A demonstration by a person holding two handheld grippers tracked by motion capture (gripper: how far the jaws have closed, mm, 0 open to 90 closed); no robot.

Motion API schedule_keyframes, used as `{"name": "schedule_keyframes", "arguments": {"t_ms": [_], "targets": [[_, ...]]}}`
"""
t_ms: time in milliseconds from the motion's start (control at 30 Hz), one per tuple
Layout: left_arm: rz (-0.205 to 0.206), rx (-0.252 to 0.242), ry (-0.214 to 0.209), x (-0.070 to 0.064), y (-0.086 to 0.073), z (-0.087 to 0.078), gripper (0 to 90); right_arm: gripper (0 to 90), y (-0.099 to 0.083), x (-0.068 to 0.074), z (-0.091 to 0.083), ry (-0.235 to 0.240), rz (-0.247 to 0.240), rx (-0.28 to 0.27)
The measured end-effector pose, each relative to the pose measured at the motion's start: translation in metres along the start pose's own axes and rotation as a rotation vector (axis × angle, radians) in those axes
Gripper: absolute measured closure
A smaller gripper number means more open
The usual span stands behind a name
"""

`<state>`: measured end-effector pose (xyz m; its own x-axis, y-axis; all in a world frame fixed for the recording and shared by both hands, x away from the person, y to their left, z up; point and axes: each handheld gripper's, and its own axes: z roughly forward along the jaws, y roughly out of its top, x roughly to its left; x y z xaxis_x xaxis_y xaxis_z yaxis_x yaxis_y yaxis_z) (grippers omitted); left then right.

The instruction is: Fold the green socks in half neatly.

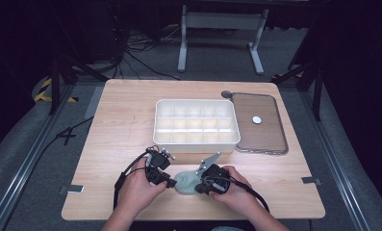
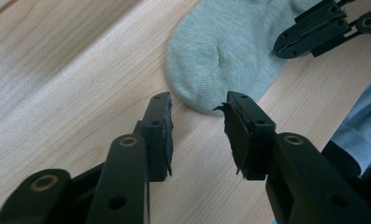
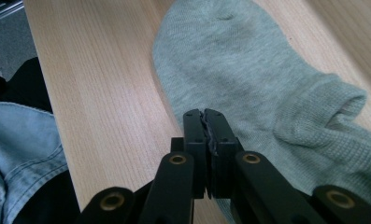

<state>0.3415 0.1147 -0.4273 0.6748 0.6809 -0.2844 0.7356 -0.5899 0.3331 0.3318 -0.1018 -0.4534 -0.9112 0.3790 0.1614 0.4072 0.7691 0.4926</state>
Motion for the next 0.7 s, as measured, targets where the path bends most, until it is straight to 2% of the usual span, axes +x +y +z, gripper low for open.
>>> {"name": "schedule_keyframes", "arguments": {"t_ms": [133,233,367,500,600,633,700], "targets": [[-0.016,0.004,0.002,0.0,0.0,0.006,56.4,89.1,-0.001,0.001,0.0,-0.008,-0.008,-0.004],[-0.033,-0.001,-0.001,-0.002,0.002,0.012,55.9,89.0,-0.002,0.002,0.0,-0.014,-0.016,-0.009],[-0.027,0.022,-0.001,-0.006,0.004,0.021,57.8,88.8,-0.002,0.004,0.0,-0.024,-0.022,-0.009],[-0.033,0.026,0.012,-0.009,0.006,0.025,61.7,88.7,-0.002,0.004,0.0,-0.029,-0.027,-0.009],[-0.028,0.028,0.014,-0.011,0.007,0.027,70.9,88.6,-0.003,0.006,0.0,-0.034,-0.029,-0.016],[-0.033,0.029,0.017,-0.011,0.008,0.027,70.9,88.4,-0.003,0.006,0.0,-0.038,-0.028,-0.017],[-0.036,0.022,-0.002,-0.009,0.01,0.027,77.9,86.7,-0.005,0.005,-0.001,-0.027,-0.018,-0.023]]}}
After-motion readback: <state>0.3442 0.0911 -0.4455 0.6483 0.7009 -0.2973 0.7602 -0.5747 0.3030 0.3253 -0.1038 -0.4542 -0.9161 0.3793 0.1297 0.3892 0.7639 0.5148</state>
